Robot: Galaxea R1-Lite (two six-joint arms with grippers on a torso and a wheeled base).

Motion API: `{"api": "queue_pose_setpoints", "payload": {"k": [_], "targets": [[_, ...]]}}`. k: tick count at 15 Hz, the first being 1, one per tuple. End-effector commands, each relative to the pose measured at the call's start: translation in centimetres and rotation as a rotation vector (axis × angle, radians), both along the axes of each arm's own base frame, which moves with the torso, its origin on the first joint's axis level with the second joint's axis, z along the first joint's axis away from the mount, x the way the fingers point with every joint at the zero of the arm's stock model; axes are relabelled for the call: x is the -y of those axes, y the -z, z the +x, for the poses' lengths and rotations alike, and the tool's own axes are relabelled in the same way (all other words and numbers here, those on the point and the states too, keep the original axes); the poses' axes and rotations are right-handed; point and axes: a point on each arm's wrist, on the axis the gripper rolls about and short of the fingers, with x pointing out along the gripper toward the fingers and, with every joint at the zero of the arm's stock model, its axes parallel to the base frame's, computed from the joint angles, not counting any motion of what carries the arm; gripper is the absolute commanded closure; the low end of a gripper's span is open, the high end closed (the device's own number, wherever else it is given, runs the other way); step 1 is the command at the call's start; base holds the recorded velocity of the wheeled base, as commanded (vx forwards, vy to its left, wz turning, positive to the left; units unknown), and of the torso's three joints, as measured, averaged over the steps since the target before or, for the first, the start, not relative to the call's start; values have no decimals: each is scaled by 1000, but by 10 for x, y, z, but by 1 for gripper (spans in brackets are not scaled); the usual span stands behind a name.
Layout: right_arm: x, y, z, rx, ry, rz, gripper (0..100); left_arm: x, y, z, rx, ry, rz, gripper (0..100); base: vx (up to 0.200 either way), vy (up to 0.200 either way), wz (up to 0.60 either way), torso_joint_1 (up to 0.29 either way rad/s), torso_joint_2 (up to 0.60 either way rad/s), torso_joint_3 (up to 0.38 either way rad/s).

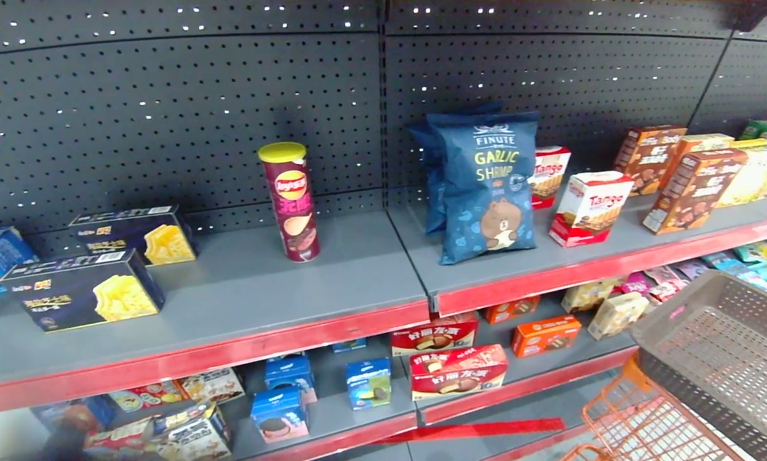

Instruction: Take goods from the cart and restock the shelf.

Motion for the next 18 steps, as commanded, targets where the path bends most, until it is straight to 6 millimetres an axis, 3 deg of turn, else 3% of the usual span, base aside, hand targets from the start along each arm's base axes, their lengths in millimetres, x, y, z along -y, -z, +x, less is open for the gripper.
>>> {"api": "queue_pose_setpoints", "payload": {"k": [1,5,13,18], "targets": [[0,0,1,-5,-3,-1,100,0,0,0,-2,0,-1,0,0,0,600,-134,330,193],[0,-1,1,-4,-3,-1,100,0,0,0,-2,1,-1,0,0,0,600,-140,359,206],[0,-2,0,0,9,0,100,0,0,0,-2,1,-1,0,0,0,0,-10,32,18],[0,0,1,-7,2,0,100,0,0,0,-3,1,1,0,0,0,0,140,-343,-201]]}}
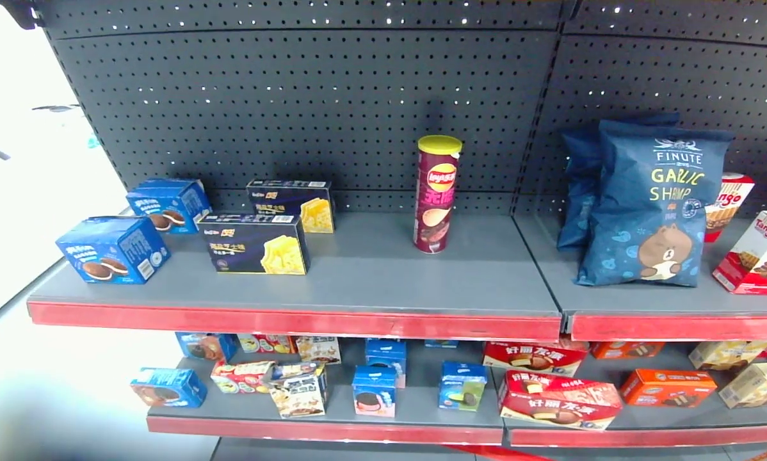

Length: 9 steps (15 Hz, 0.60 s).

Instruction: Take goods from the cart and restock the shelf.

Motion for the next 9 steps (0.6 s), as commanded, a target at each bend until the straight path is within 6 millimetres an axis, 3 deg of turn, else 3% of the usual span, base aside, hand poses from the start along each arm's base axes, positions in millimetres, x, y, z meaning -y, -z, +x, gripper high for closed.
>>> {"api": "queue_pose_setpoints", "payload": {"k": [1,6,9], "targets": [[0,2,1,-7,1,1,100,0,0,0,-2,0,0,0,0,0,0,144,-339,-203],[0,1,1,-6,-3,-2,100,0,0,0,-2,0,-2,0,0,0,0,7,-14,-8],[0,1,1,-6,-1,-1,100,0,0,0,-2,1,0,0,200,0,0,-7,-6,7]]}}
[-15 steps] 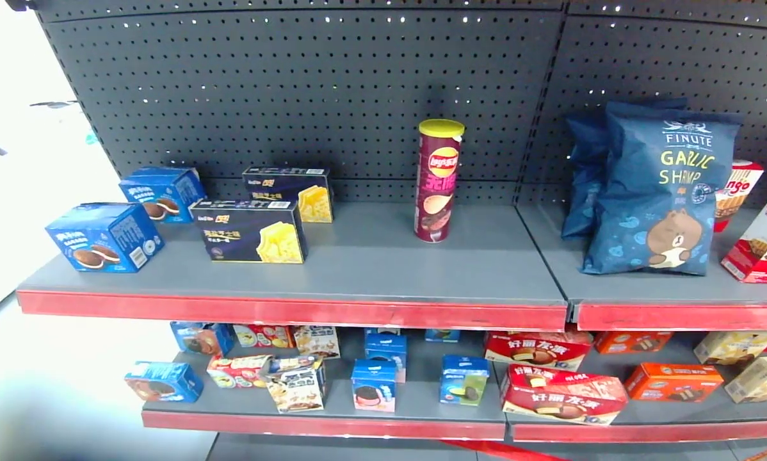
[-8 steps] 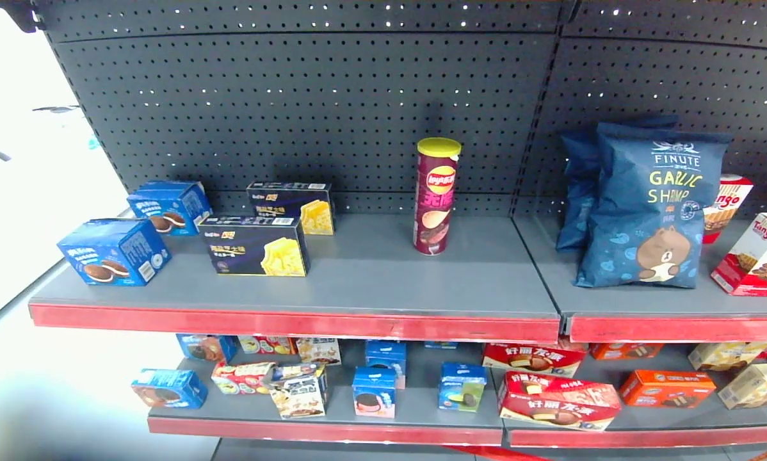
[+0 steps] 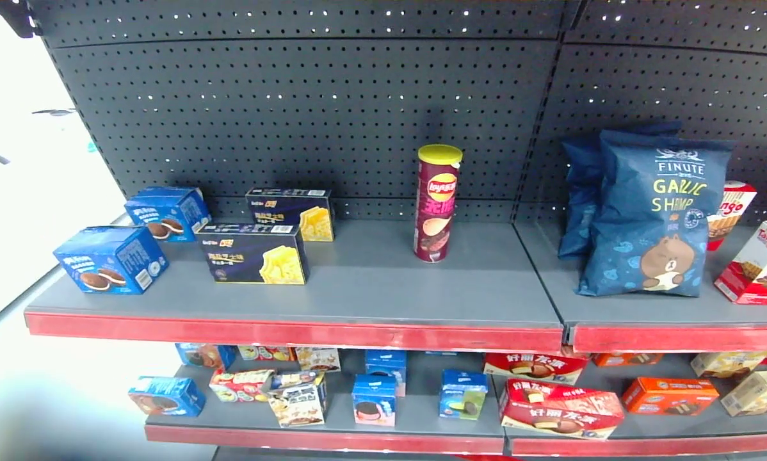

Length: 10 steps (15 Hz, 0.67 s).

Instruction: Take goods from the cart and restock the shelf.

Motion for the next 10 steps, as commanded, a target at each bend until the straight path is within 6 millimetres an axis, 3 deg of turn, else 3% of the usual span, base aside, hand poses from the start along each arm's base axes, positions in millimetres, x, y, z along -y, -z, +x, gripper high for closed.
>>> {"api": "queue_pose_setpoints", "payload": {"k": [1,2,4,7,10], "targets": [[0,0,1,-4,0,0,100,0,0,0,-1,0,0,0,200,0,0,12,7,2],[0,0,1,-6,-2,0,100,0,0,0,-1,0,0,0,200,0,0,17,12,-2],[0,0,1,-7,-3,0,100,0,0,0,-1,0,0,0,0,0,0,0,0,0],[0,1,1,-10,-5,0,100,0,0,0,-1,0,0,0,0,0,-600,2,4,-4],[0,1,1,-9,-2,1,100,0,0,0,-1,0,0,0,0,0,0,0,0,0]]}}
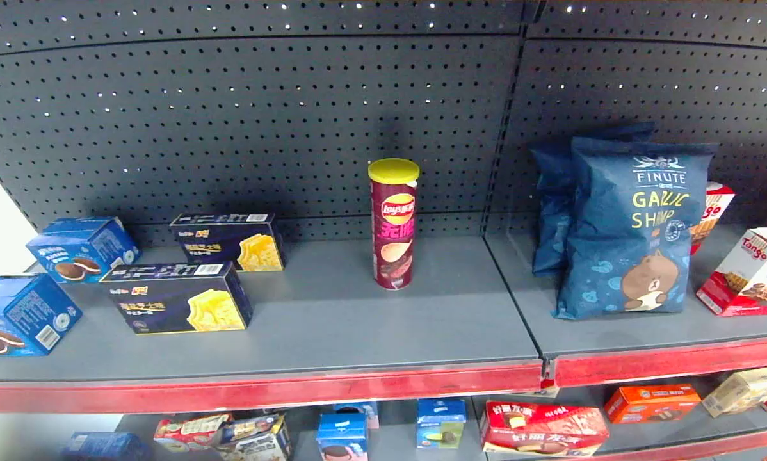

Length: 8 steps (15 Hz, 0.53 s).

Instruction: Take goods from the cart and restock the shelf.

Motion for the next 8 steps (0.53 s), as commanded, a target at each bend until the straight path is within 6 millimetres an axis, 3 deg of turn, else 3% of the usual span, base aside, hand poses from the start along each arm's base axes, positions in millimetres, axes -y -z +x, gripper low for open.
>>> {"api": "queue_pose_setpoints", "payload": {"k": [1,3,6,8], "targets": [[0,-1,0,1,1,-1,100,0,0,0,-2,0,0,0,0,0,0,0,0,0],[0,-1,0,2,-1,-1,100,0,0,0,-2,0,-2,0,0,0,0,0,0,0],[0,-2,0,4,-2,-2,100,0,0,0,-2,0,-2,0,200,0,0,-10,-2,1],[0,-1,0,1,-2,-2,100,0,0,0,-2,-2,-2,0,0,0,0,0,0,0]]}}
